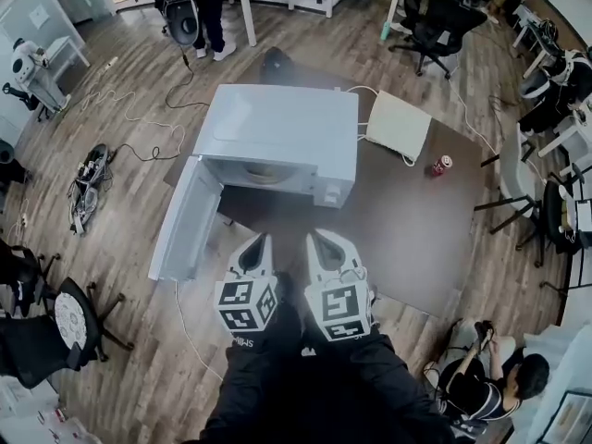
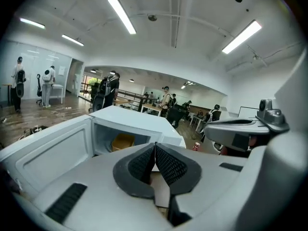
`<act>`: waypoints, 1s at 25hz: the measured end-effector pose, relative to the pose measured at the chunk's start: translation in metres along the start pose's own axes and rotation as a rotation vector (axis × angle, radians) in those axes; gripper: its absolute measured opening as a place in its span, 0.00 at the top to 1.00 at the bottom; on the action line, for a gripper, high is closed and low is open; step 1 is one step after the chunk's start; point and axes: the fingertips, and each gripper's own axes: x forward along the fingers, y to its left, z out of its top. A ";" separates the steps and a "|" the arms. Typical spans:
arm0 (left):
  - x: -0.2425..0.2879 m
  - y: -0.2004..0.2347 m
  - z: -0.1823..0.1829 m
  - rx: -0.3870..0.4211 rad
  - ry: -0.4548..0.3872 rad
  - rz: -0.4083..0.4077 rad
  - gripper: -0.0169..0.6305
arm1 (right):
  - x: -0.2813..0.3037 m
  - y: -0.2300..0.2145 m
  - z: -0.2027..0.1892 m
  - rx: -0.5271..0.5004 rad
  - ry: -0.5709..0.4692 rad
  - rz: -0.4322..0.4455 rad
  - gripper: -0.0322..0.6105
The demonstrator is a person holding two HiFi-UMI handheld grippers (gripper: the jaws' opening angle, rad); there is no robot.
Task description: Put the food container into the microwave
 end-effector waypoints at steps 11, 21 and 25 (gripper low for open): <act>-0.053 -0.081 0.077 0.096 -0.159 -0.072 0.92 | -0.079 -0.023 0.078 0.057 -0.208 -0.052 0.91; -0.060 -0.087 0.096 0.137 -0.197 -0.070 0.92 | -0.081 -0.029 0.095 0.057 -0.260 -0.054 0.91; -0.059 -0.087 0.100 0.149 -0.200 -0.078 0.92 | -0.079 -0.030 0.097 0.067 -0.270 -0.061 0.91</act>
